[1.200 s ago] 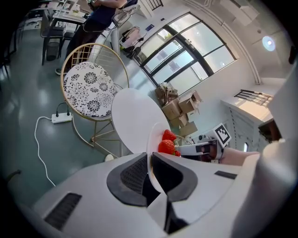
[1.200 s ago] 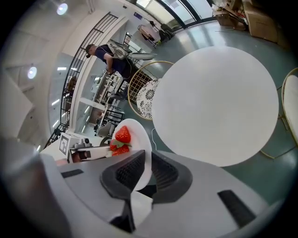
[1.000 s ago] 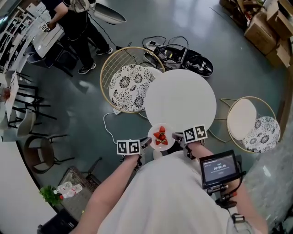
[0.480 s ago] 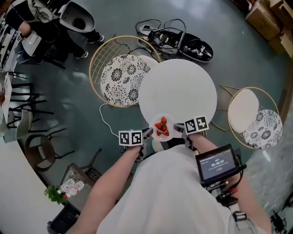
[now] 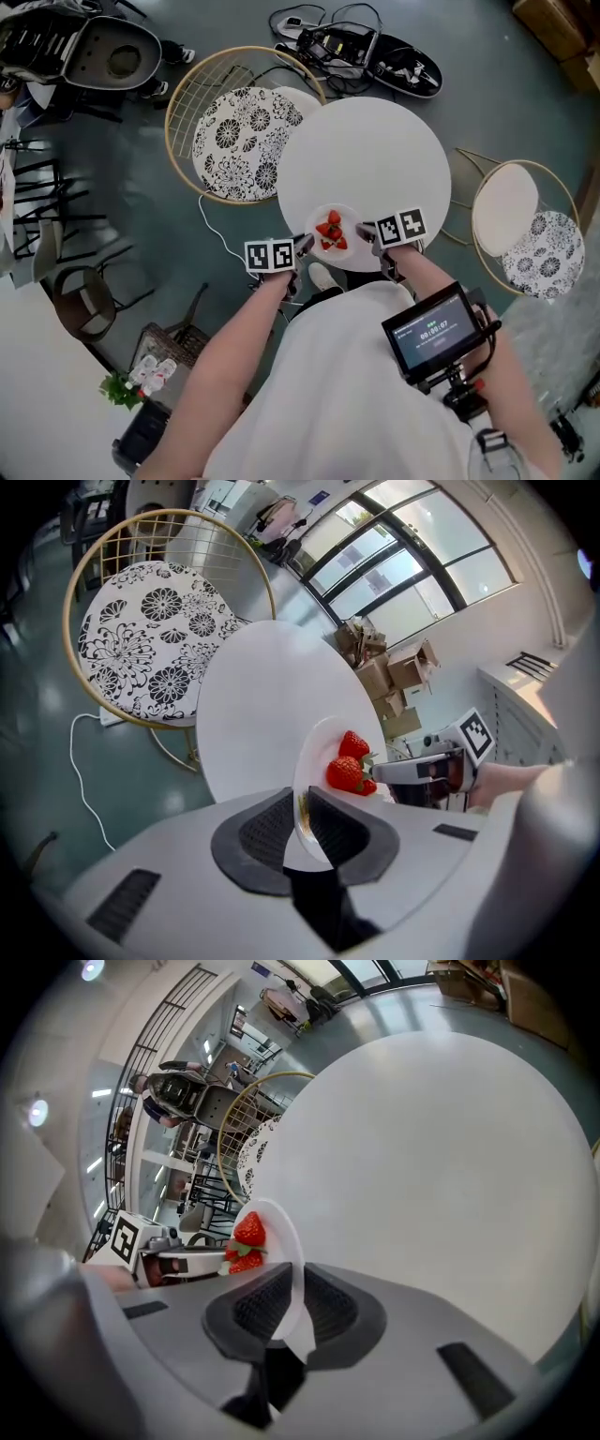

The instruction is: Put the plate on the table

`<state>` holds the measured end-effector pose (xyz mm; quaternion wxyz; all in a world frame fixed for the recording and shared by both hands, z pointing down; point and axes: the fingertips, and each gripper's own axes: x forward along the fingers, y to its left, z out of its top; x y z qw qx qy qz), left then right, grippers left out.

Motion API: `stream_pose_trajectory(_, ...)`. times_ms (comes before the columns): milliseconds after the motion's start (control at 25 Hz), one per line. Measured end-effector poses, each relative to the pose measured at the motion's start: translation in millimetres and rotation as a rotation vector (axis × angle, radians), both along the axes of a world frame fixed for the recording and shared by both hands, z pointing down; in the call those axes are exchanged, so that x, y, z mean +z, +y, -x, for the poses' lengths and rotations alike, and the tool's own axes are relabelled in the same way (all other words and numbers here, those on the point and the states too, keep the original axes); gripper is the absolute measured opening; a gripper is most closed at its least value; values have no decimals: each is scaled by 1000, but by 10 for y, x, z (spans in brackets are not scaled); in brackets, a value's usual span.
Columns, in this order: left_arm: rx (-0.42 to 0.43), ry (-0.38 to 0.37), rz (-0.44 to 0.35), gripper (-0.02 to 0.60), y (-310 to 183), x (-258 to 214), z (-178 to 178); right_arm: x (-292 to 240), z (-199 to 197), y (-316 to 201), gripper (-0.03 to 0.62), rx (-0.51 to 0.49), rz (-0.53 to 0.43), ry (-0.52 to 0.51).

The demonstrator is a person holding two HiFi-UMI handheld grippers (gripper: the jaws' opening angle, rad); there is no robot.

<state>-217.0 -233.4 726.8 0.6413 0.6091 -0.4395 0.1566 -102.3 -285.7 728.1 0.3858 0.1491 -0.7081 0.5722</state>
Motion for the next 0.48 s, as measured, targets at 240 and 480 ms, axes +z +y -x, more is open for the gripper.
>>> stream_pose_trajectory(240, 75, -70, 14, 32, -341, 196, -8, 184, -18, -295, 32, 24, -22, 26)
stream_pose_trajectory(480, 123, -141, 1, 35, -636, 313, 13, 294, 1, -566, 32, 33, -95, 62)
